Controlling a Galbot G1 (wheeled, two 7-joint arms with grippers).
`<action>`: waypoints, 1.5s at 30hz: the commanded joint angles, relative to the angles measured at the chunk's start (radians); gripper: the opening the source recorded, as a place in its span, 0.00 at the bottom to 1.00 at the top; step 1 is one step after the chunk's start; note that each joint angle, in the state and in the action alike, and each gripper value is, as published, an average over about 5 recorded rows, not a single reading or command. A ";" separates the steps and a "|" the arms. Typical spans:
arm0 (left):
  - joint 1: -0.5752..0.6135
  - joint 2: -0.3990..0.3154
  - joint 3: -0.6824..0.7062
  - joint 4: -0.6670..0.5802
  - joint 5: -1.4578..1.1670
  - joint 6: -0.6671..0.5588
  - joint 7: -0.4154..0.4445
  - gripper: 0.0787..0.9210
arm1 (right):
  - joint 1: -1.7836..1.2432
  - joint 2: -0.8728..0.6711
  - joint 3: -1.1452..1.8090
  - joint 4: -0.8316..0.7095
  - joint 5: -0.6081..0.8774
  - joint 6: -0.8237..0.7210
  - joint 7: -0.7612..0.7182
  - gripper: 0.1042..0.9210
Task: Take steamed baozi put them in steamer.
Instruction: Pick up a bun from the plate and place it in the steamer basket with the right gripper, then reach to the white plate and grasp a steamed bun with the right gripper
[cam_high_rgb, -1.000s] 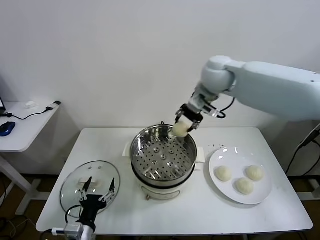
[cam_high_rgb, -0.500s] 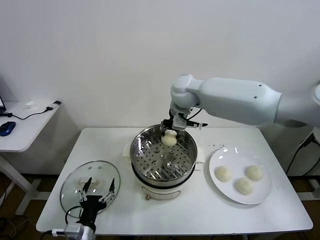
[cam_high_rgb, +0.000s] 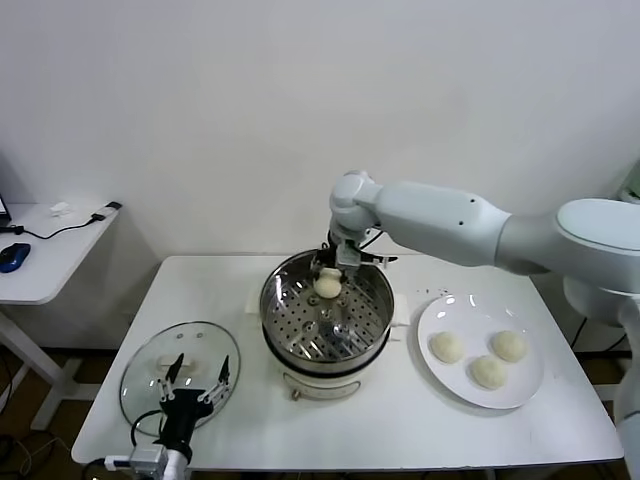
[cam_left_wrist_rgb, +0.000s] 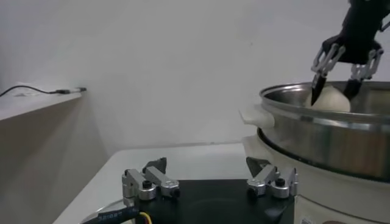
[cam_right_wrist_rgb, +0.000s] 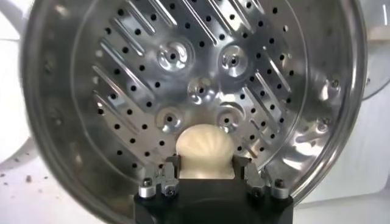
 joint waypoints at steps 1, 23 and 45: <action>-0.002 0.001 0.001 0.001 0.000 0.001 0.000 0.88 | -0.038 0.028 0.014 -0.063 -0.027 0.025 0.026 0.80; -0.013 0.009 0.002 -0.007 -0.004 0.006 0.001 0.88 | 0.430 -0.552 -0.271 0.192 0.921 -0.469 -0.217 0.88; -0.021 0.002 -0.014 0.004 -0.006 0.008 0.000 0.88 | -0.007 -0.796 -0.235 0.388 0.768 -0.901 0.064 0.88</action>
